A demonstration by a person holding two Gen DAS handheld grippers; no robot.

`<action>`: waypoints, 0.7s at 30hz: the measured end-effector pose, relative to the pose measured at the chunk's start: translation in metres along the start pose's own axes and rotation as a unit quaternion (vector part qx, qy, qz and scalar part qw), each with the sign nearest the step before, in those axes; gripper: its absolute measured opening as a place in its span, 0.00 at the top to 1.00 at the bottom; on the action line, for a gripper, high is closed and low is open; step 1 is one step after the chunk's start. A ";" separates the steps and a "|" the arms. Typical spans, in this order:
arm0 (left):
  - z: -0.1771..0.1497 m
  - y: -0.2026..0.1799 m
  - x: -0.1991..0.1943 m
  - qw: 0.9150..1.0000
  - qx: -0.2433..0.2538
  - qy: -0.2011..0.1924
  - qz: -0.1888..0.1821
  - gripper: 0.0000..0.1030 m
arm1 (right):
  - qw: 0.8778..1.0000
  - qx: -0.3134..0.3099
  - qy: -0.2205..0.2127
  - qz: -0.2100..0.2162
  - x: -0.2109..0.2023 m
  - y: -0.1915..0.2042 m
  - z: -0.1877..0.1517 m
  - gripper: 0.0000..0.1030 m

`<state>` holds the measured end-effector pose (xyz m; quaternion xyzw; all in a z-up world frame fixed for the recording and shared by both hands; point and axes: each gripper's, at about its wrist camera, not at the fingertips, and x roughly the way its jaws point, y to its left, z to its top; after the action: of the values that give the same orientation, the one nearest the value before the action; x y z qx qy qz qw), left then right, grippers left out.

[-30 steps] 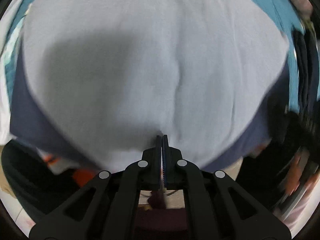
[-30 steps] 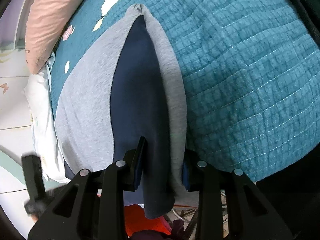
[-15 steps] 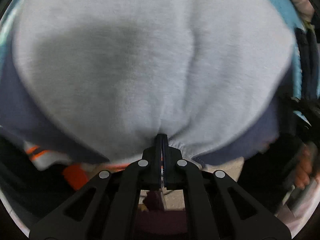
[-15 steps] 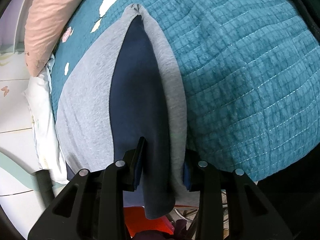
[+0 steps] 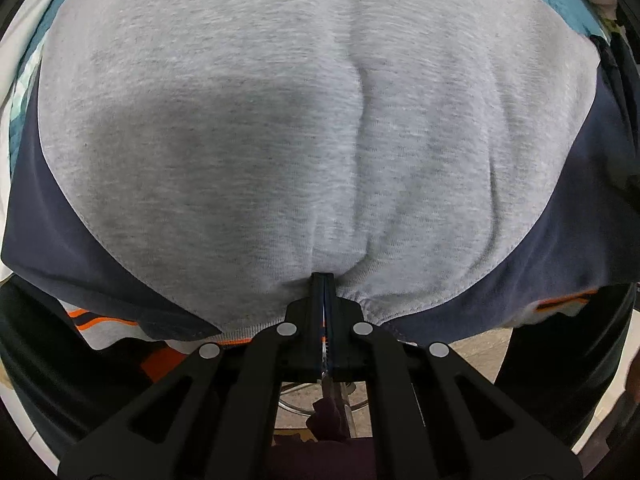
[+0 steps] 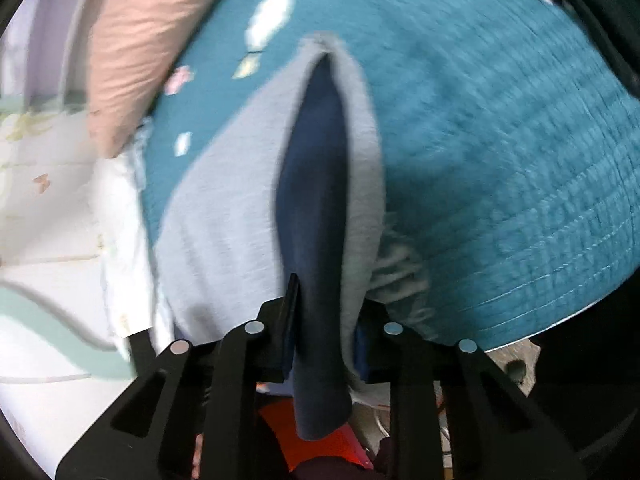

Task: Fold large clothes
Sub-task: 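Lift the jacket with both tools and fold it over onto itself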

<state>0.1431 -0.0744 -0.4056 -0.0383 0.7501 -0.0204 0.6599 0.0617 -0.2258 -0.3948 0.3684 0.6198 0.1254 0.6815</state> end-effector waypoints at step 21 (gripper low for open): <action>-0.047 0.078 -0.016 0.994 -0.014 -0.045 -0.095 0.97 | 0.967 -0.252 0.025 0.021 -0.001 0.214 -0.081 0.81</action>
<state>0.0963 0.0034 -0.3904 -0.1198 0.7127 -0.0707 0.6875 0.0470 -0.0489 -0.2498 0.1943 0.5775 0.3008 0.7336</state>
